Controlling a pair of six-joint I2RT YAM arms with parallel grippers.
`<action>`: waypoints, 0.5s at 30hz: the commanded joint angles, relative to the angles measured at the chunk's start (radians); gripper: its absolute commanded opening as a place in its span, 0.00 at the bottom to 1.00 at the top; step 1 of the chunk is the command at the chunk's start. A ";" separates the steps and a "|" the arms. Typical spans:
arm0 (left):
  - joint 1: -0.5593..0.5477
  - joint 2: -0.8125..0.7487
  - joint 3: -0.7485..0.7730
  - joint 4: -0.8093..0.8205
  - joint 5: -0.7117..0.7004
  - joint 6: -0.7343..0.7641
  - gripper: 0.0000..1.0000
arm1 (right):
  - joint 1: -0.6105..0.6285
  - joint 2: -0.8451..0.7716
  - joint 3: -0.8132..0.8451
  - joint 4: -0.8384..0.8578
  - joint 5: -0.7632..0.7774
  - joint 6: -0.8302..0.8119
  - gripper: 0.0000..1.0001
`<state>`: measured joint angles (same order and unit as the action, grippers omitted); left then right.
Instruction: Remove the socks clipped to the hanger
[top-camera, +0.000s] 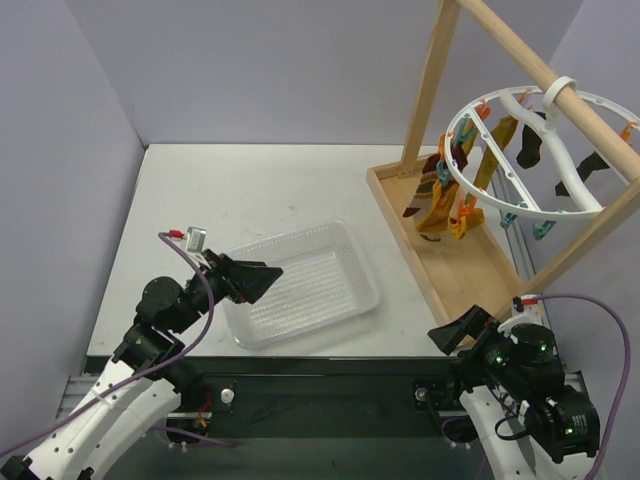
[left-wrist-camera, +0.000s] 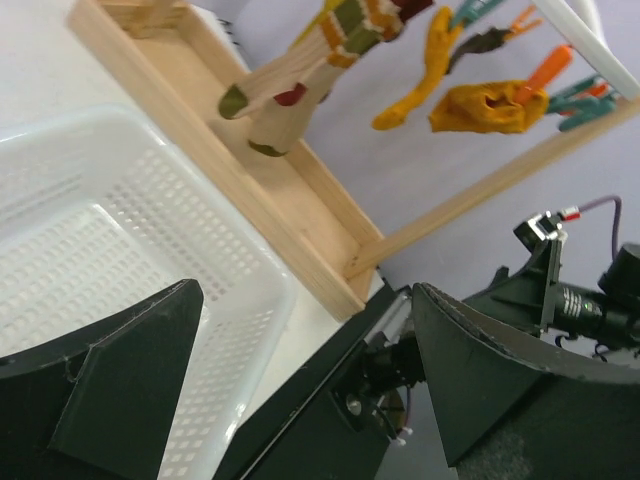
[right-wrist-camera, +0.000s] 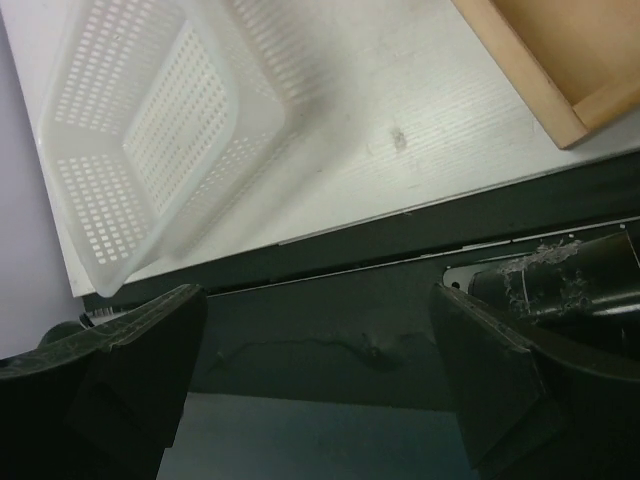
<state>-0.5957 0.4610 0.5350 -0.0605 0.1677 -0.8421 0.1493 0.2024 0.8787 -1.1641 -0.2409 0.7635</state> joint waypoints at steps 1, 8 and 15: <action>-0.001 0.072 -0.055 0.339 0.235 -0.015 0.97 | -0.005 0.029 0.120 -0.060 -0.054 -0.137 1.00; -0.073 0.399 0.067 0.677 0.411 -0.026 0.88 | -0.001 0.100 0.291 -0.114 -0.038 -0.228 1.00; -0.395 0.689 0.328 0.645 0.221 0.304 0.88 | 0.001 0.221 0.445 -0.109 -0.014 -0.270 0.99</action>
<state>-0.8227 1.0595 0.6868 0.4873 0.4717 -0.7761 0.1501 0.3397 1.2423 -1.2633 -0.2684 0.5507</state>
